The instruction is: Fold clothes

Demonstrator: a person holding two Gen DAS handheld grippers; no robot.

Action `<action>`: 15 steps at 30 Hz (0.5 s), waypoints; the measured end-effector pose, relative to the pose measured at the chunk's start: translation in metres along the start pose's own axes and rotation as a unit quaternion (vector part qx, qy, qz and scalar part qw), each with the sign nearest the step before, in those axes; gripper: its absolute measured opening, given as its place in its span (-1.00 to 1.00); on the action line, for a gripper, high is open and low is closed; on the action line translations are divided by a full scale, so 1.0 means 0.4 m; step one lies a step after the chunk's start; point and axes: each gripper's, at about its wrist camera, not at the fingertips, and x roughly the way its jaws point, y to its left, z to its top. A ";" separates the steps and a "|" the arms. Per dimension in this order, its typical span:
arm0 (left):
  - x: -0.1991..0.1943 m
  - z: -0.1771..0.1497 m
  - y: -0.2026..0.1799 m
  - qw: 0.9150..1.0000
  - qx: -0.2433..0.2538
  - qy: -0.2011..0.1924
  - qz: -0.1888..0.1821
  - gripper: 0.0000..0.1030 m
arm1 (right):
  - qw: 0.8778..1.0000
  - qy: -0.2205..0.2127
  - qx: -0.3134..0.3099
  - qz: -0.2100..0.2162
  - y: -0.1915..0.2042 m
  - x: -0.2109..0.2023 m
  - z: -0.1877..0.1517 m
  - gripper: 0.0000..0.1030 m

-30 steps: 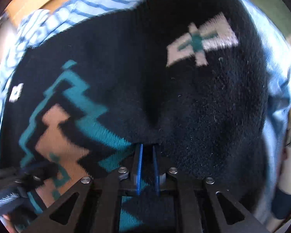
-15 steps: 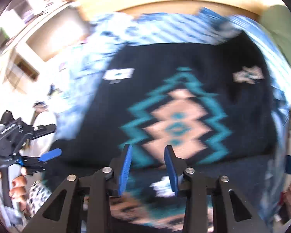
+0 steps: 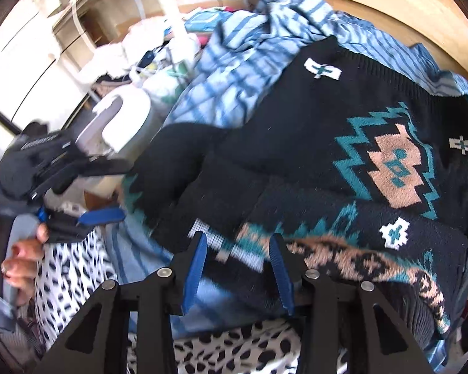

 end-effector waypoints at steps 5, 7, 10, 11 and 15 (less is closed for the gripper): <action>0.040 0.015 0.040 0.998 -0.052 -0.019 -0.034 0.02 | 1.000 0.008 -0.022 -0.005 0.018 -0.002 -0.025 -0.08; 0.047 0.026 0.034 0.998 -0.048 -0.019 -0.036 -0.22 | 1.000 0.010 -0.021 -0.006 0.013 -0.002 -0.029 -0.07; 0.034 0.023 0.008 0.998 -0.027 -0.042 -0.037 -0.62 | 1.000 -0.001 -0.001 -0.009 -0.017 -0.011 -0.026 -0.06; 0.018 0.013 -0.016 0.998 -0.007 -0.055 -0.040 -0.64 | 1.000 -0.006 0.009 -0.014 -0.031 -0.017 -0.025 -0.04; -0.031 -0.048 -0.145 0.990 0.106 -0.091 -0.032 -0.65 | 0.998 -0.021 0.048 -0.020 -0.097 -0.045 -0.023 0.04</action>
